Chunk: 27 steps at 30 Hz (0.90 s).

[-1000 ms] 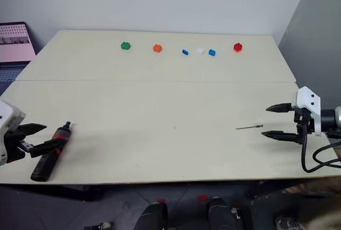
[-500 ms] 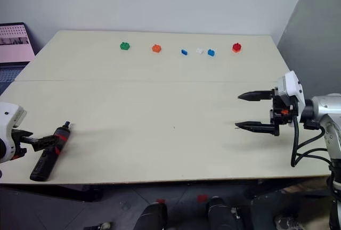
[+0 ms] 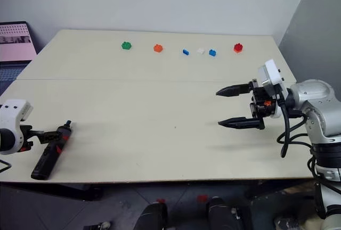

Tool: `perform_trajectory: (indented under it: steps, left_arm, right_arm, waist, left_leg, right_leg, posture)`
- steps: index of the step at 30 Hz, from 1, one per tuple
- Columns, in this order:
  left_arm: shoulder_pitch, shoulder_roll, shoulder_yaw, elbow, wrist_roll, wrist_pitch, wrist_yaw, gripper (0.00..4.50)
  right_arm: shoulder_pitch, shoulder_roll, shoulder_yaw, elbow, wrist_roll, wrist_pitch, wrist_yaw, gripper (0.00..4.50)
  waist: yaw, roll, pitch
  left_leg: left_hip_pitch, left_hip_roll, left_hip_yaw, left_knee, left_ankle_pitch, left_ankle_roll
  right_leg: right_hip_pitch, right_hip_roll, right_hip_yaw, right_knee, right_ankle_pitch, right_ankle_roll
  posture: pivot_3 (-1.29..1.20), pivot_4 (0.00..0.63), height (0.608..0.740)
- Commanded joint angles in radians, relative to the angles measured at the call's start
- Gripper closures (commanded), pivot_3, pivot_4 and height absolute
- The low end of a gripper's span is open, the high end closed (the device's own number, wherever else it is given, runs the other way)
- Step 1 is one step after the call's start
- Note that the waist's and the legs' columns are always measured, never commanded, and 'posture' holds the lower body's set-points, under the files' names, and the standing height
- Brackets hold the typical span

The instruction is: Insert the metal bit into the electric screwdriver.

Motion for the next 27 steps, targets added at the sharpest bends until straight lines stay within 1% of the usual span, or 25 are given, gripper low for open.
perform_trajectory:
  steps: [1, 4, 6, 9, 14, 18, 27]
  left_arm:
    - [-0.107, 0.018, -0.094, 0.073, 0.027, 0.024, -0.045, 0.00]
    - [-0.241, 0.006, -0.192, 0.214, 0.073, 0.000, -0.078, 0.00]
    - [-0.302, 0.005, -0.262, 0.288, 0.108, -0.011, -0.114, 0.00]
    - [-0.357, 0.003, -0.334, 0.355, 0.146, -0.029, -0.166, 0.00]
    - [-0.441, -0.024, -0.405, 0.456, 0.196, -0.023, -0.216, 0.00]
    - [-0.474, -0.042, -0.429, 0.509, 0.229, -0.038, -0.235, 0.00]
    - [-0.511, -0.071, -0.440, 0.595, 0.289, -0.084, -0.258, 0.00]
  right_arm:
    - [-0.041, 0.007, 0.002, -0.005, 0.006, -0.005, 0.025, 0.06]
    - [-0.050, 0.014, 0.011, -0.006, 0.004, -0.004, 0.031, 0.06]
    - [-0.052, 0.015, 0.014, -0.008, 0.006, 0.000, 0.034, 0.06]
    - [-0.058, 0.017, 0.014, -0.019, 0.018, 0.012, 0.035, 0.06]
    - [-0.063, 0.030, 0.022, -0.030, 0.025, 0.017, 0.043, 0.06]
    - [-0.069, 0.045, 0.027, -0.044, 0.029, 0.023, 0.040, 0.06]
    - [-0.067, 0.046, 0.026, -0.058, 0.031, 0.032, 0.039, 0.06]
  waist:
    - [0.000, 0.000, 0.000]
    - [0.001, 0.000, 0.000]
    - [0.001, 0.000, 0.000]
    - [0.000, 0.000, 0.000]
    - [0.001, 0.000, 0.000]
    - [0.000, 0.000, 0.000]
    - [0.001, 0.000, 0.000]
  left_leg:
    - [0.000, 0.000, 0.000, 0.000, 0.000, 0.000]
    - [0.000, 0.000, -0.001, 0.000, 0.000, 0.000]
    - [0.000, 0.000, -0.001, 0.000, 0.000, 0.000]
    - [0.000, 0.000, -0.002, 0.000, 0.000, 0.000]
    - [-0.002, 0.000, -0.003, 0.000, 0.000, 0.000]
    - [-0.002, 0.000, -0.004, 0.000, 0.000, 0.000]
    - [-0.003, 0.000, -0.006, 0.000, 0.000, 0.000]
  right_leg:
    - [0.000, 0.000, 0.000, 0.000, 0.000, 0.000]
    - [0.000, 0.000, 0.000, 0.000, 0.000, 0.000]
    - [0.000, 0.001, 0.000, 0.000, 0.000, 0.001]
    - [0.000, 0.001, 0.000, 0.000, 0.002, 0.005]
    - [0.000, 0.002, 0.000, 0.001, 0.002, 0.007]
    - [0.000, 0.002, 0.000, 0.001, 0.002, 0.007]
    - [0.000, 0.003, -0.001, 0.001, 0.001, 0.008]
  posture:
    - [0.00, 0.150, 0.740]
    - [0.00, 0.150, 0.740]
    - [0.00, 0.150, 0.740]
    - [0.00, 0.150, 0.740]
    - [0.00, 0.150, 0.740]
    - [0.00, 0.150, 0.740]
    - [0.00, 0.150, 0.740]
